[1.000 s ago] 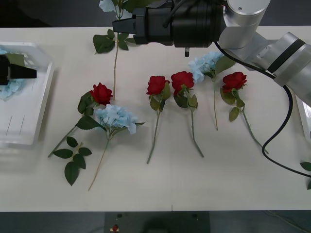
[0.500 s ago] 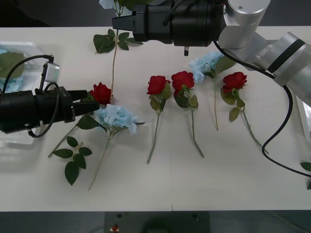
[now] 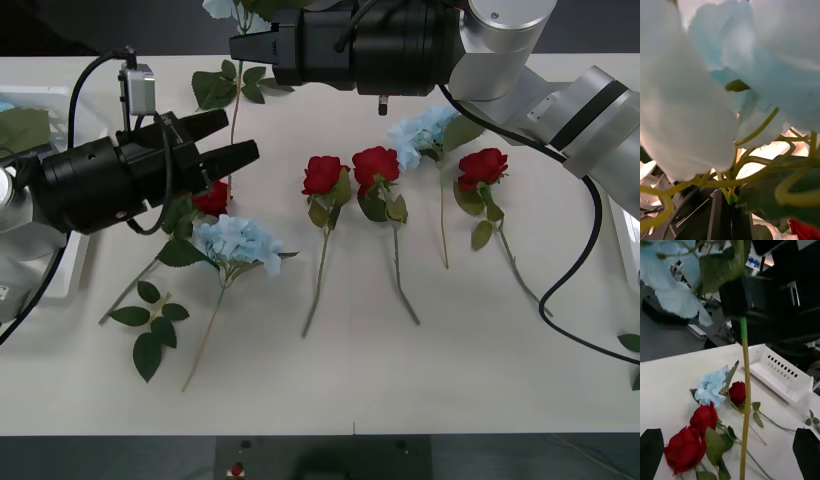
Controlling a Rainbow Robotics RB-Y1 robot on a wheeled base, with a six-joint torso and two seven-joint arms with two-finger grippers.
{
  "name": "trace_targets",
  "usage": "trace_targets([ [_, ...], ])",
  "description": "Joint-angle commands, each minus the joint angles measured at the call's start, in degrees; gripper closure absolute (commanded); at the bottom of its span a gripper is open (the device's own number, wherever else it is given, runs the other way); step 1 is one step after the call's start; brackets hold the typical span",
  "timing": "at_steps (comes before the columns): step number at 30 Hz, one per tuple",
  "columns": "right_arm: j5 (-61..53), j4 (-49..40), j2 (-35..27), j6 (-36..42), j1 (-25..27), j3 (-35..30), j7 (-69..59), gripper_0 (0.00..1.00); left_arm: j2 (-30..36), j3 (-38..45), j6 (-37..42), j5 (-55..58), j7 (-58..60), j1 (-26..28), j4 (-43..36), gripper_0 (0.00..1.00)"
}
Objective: Put the red flowers into the right box and the blue flowers into the left box
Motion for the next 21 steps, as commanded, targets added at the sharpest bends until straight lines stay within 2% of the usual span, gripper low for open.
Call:
trace_targets([
  [1,-0.8,-2.3,-0.2,-0.2,-1.6,-0.5,-2.1,1.00,-1.8,1.0,-1.8,-3.7,-0.2,-2.3,-0.7,0.22],
  [2,-0.8,-2.3,-0.2,-0.2,-1.6,-0.5,-2.1,1.00,-2.0,1.0,-1.9,-4.4,-0.1,-2.4,-0.7,0.35],
  [3,-0.8,-2.3,-0.2,-0.4,-1.6,-0.5,-2.1,1.00,-2.3,0.9,-2.0,-5.5,0.1,-2.4,-0.6,0.53],
  [4,-0.8,-2.3,-0.2,-0.4,-1.6,-0.5,-2.1,1.00,-2.6,0.9,-2.0,-6.3,0.5,-2.5,-0.6,0.77],
  [5,-0.8,-2.3,-0.2,-0.4,-1.6,-0.5,-2.1,1.00,-2.8,0.9,-2.0,-7.2,0.9,-2.5,-0.6,0.94],
  [6,-0.8,-2.3,-0.2,-0.4,-1.6,-0.5,-2.1,1.00,-2.9,0.9,-2.0,-7.8,1.1,-2.5,-0.6,1.00],
  [21,-0.9,-3.6,-1.4,-0.5,-1.6,-0.5,-2.6,1.00,-2.9,0.5,-2.0,-9.2,4.6,-2.6,-0.4,1.00],
])
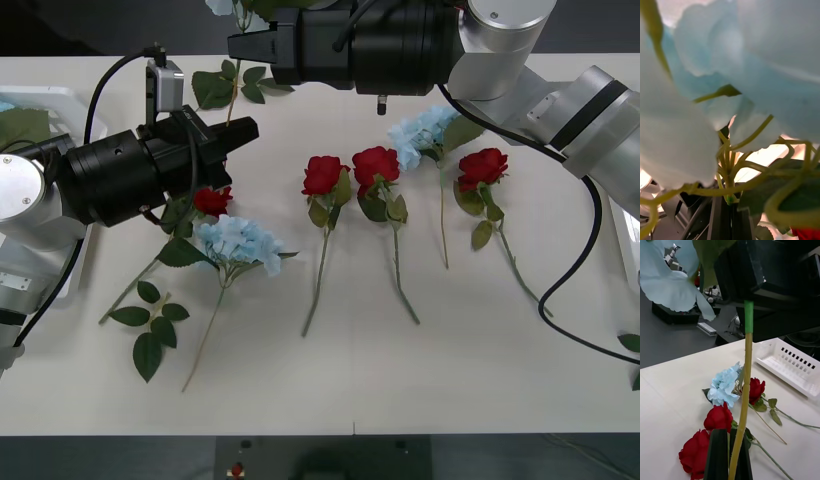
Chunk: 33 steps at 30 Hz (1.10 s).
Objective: Put the red flowers into the right box and the blue flowers into the left box
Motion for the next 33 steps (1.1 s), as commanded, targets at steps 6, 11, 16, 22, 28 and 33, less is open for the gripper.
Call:
trace_targets([
  [6,0.8,-3.4,-2.2,-0.2,-1.6,-0.4,-2.5,0.62,0.9,0.5,-0.4,1.4,5.5,-1.0,-0.5,1.00],
  [11,2.6,-3.4,-3.8,-0.2,-1.6,-0.4,-2.3,0.04,1.2,0.5,-0.1,2.9,6.5,-1.0,-0.5,1.00],
  [16,2.6,-4.0,-5.9,1.3,-1.6,-0.4,-1.9,0.00,2.4,2.4,-0.1,3.2,8.0,-0.9,-0.4,1.00],
  [22,2.4,-6.2,-10.9,2.1,-2.1,3.8,-2.2,0.00,6.4,10.2,8.0,-3.1,19.1,-0.6,-0.4,1.00],
  [28,2.1,-8.4,-19.8,2.1,-5.0,15.1,-4.5,0.00,8.5,22.3,21.8,-16.1,31.4,-0.4,-0.3,1.00],
  [33,3.8,-8.8,-26.1,2.3,-8.3,25.2,-11.7,0.00,8.5,31.5,24.6,-30.6,34.8,1.8,-0.4,1.00],
])
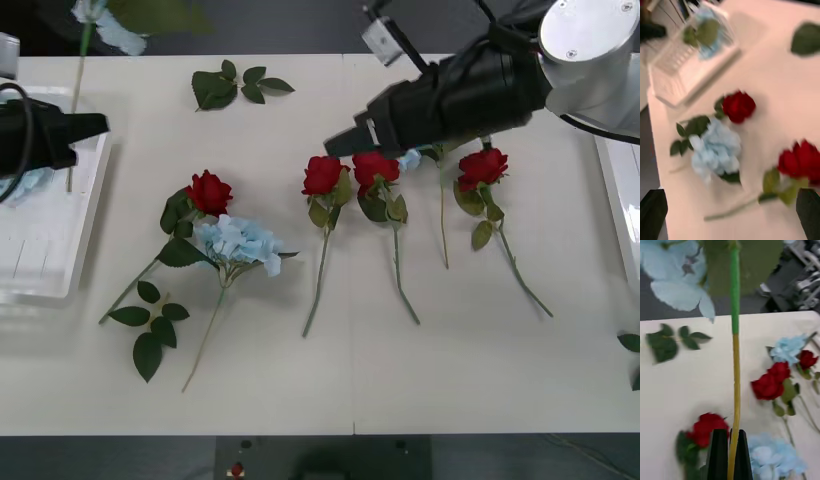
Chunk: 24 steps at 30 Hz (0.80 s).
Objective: Put the red flowers into the right box and the blue flowers into the left box
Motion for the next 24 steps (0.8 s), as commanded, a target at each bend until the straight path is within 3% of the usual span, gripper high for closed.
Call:
trace_targets([
  [1,2.0,-1.2,-4.2,0.5,-4.1,4.1,-7.9,0.00,1.7,4.5,0.1,-9.1,3.2,1.8,-0.7,1.00],
  [4,7.5,-1.0,-6.7,2.4,-5.3,6.9,-13.3,0.00,1.6,6.5,-4.2,-17.2,2.8,3.7,-0.7,1.00],
  [10,20.0,2.4,-8.4,12.2,-5.8,7.2,-24.3,0.00,1.6,6.0,-20.2,-33.3,3.0,7.7,-0.7,1.00],
  [16,31.9,9.0,-5.2,18.9,-6.1,7.3,-31.3,0.00,1.4,5.6,-23.2,-42.7,7.0,10.1,-0.6,1.00],
  [24,40.0,20.2,0.9,19.5,-6.0,7.4,-33.0,0.00,-0.2,2.6,-23.3,-50.0,13.0,14.0,-0.6,1.00],
])
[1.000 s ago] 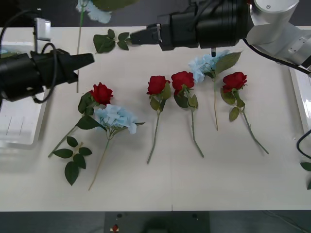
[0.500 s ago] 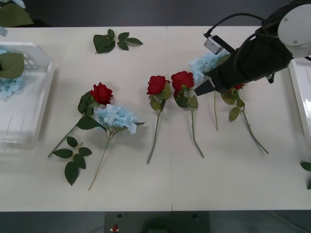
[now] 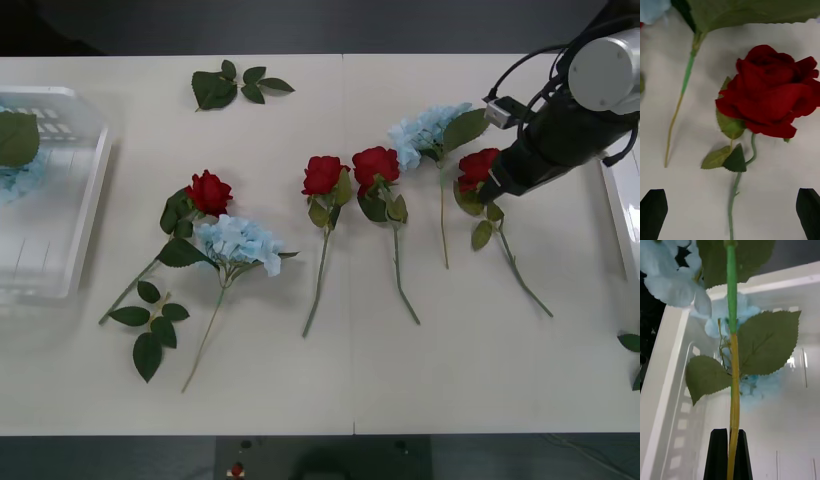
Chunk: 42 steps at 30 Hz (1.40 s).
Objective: Put the red flowers into the right box and the blue flowers into the left box
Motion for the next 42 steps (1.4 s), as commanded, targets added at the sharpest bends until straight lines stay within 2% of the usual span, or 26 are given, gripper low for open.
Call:
trace_targets([
  [1,2.6,4.5,2.8,0.1,-2.9,-0.9,-1.1,0.00,-0.4,-1.2,-0.6,-2.2,2.6,2.3,-0.7,1.00],
  [8,6.6,9.0,6.3,-0.1,-2.5,-1.0,-1.0,0.00,-1.0,-2.8,-0.6,-1.8,3.5,3.9,0.5,0.98],
  [9,7.1,9.5,6.7,-0.4,-2.4,-1.0,-0.9,0.00,-1.0,-2.8,-0.6,-1.6,3.5,3.9,1.0,0.92],
  [11,7.7,10.7,7.7,-1.7,-1.6,-0.9,-1.0,0.00,-1.1,-3.0,-0.6,-0.9,3.8,3.9,1.6,0.65],
  [13,8.7,11.6,8.9,-3.0,-0.9,-0.9,-1.0,0.00,-1.1,-2.9,-0.6,-0.1,3.9,3.9,2.0,0.49],
  [17,10.8,11.9,9.8,-5.1,0.3,-0.9,-1.1,0.00,-1.1,-2.8,-0.5,1.5,3.8,4.1,2.0,0.36],
  [21,11.2,12.1,10.1,-6.8,1.9,-0.9,-1.1,0.00,-1.1,-0.7,5.5,8.4,3.4,4.0,1.4,0.15],
  [23,11.7,12.2,10.1,-7.4,2.6,-0.9,-0.9,0.00,-1.1,1.5,9.9,14.5,2.9,4.0,0.6,0.00],
  [28,13.4,12.6,10.2,-8.3,3.9,-0.7,-1.3,0.00,-0.2,4.2,21.0,23.0,-0.1,2.0,-3.5,0.00],
  [36,13.7,13.6,10.8,-9.4,4.8,-0.7,-1.8,0.00,2.5,3.8,31.4,19.1,1.8,-3.9,-13.9,0.00],
  [42,13.7,16.2,12.8,-10.9,5.4,-0.5,-2.0,0.00,3.4,-0.3,40.1,17.9,10.7,-9.0,-19.1,0.00],
])
